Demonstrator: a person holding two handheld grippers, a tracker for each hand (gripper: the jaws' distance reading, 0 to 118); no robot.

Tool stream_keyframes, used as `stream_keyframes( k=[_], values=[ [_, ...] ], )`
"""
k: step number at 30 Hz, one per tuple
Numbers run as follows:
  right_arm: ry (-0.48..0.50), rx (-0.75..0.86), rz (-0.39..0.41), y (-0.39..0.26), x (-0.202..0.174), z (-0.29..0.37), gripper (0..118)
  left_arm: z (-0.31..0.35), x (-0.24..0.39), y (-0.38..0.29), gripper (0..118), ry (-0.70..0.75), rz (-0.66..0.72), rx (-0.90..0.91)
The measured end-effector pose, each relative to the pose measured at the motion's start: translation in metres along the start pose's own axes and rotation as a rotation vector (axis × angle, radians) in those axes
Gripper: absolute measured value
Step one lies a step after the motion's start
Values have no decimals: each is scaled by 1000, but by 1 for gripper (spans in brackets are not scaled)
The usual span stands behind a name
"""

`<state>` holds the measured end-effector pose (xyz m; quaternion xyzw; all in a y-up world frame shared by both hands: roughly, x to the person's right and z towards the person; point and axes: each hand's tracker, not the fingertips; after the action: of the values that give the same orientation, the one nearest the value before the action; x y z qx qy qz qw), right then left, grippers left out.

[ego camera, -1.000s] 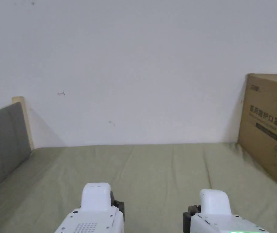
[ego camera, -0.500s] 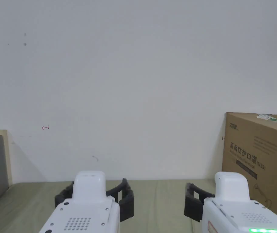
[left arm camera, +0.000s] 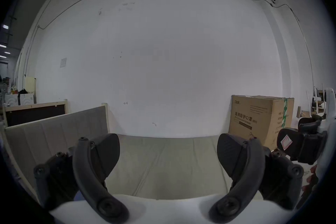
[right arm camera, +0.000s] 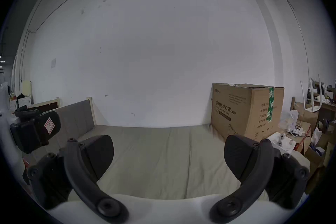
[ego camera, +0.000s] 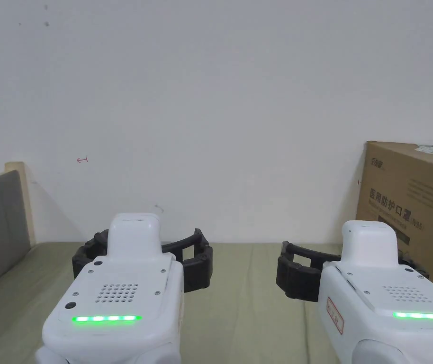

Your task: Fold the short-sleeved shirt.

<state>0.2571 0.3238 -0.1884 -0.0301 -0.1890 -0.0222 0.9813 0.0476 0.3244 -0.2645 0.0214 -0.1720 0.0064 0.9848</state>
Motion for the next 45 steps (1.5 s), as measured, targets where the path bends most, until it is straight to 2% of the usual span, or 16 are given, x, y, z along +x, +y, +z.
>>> stream_keyframes(
  k=[14, 19, 45],
  values=[
    [-21, -24, -3, -9, -13, -6, 118, -8, -22, -7, 110, -31, 10, -38],
    [-19, -30, -5, -8, -14, -9, 118, -9, -22, -3, 110, -19, -16, -37],
    [-21, -37, 0, -7, -11, -2, 118, -5, -11, 3, 110, -103, 24, -74]
  ],
)
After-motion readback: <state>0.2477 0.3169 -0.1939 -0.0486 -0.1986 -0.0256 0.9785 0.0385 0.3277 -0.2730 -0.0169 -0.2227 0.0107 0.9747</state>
